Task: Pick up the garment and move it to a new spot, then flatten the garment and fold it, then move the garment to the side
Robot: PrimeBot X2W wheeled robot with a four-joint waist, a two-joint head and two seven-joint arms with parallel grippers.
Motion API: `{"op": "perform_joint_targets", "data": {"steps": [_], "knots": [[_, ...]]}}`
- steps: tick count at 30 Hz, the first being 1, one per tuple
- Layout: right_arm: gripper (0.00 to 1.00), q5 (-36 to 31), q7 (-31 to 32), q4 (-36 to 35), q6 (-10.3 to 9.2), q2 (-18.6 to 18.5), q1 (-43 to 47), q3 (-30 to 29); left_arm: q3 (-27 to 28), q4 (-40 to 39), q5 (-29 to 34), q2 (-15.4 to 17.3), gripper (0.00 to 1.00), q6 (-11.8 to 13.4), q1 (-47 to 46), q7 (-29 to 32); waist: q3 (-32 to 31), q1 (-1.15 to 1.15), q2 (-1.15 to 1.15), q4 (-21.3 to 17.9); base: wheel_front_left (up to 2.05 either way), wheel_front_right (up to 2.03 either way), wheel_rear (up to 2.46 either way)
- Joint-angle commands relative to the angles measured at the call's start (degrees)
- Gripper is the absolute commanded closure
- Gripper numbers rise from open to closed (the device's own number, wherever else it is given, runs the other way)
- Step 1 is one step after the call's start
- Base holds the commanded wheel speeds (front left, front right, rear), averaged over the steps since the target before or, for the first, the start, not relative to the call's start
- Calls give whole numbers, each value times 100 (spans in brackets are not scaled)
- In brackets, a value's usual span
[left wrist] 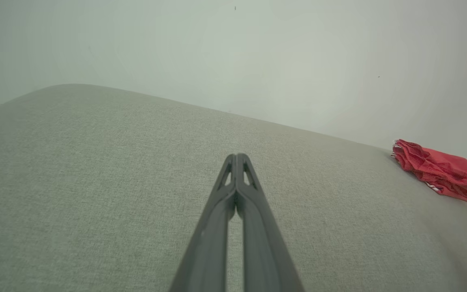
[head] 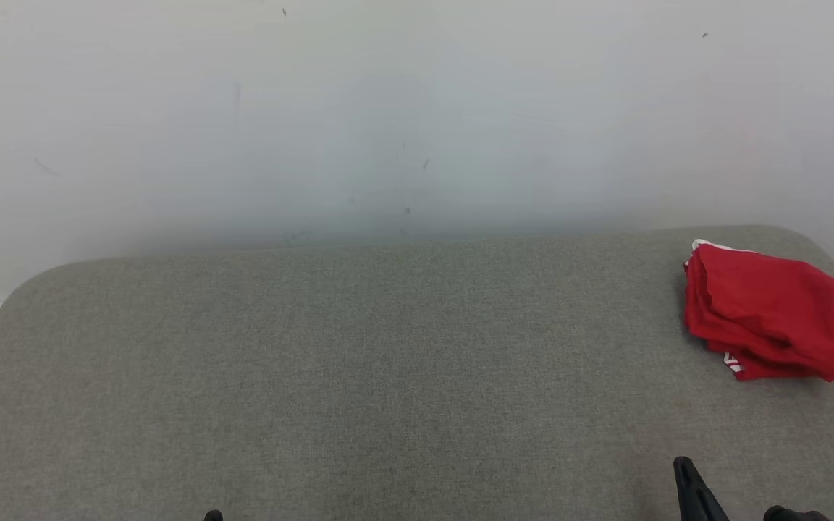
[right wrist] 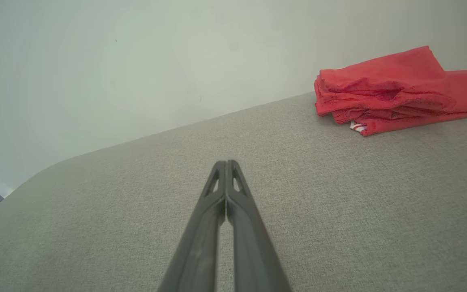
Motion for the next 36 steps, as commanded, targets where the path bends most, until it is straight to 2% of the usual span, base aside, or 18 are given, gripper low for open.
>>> {"op": "perform_joint_targets", "data": {"steps": [1, 19, 36], "knots": [[100, 232, 39, -67, 0, -56, -134, -80, -16, -36, -221, 3, 100, -27, -181, 13, 6, 0, 0, -1, 0, 0, 0], [100, 2348, 586, 92, 0, -161, -360, -651, -233, 480, -2285, 4, 100, -225, -717, 189, 114, 0, 0, -28, 0, 0, 0], [100, 3718, 961, 189, 0, -214, -500, -1044, -381, 793, -3637, 5, 100, -351, -1053, 303, 200, 0, 0, -49, 0, 0, 0]]}}
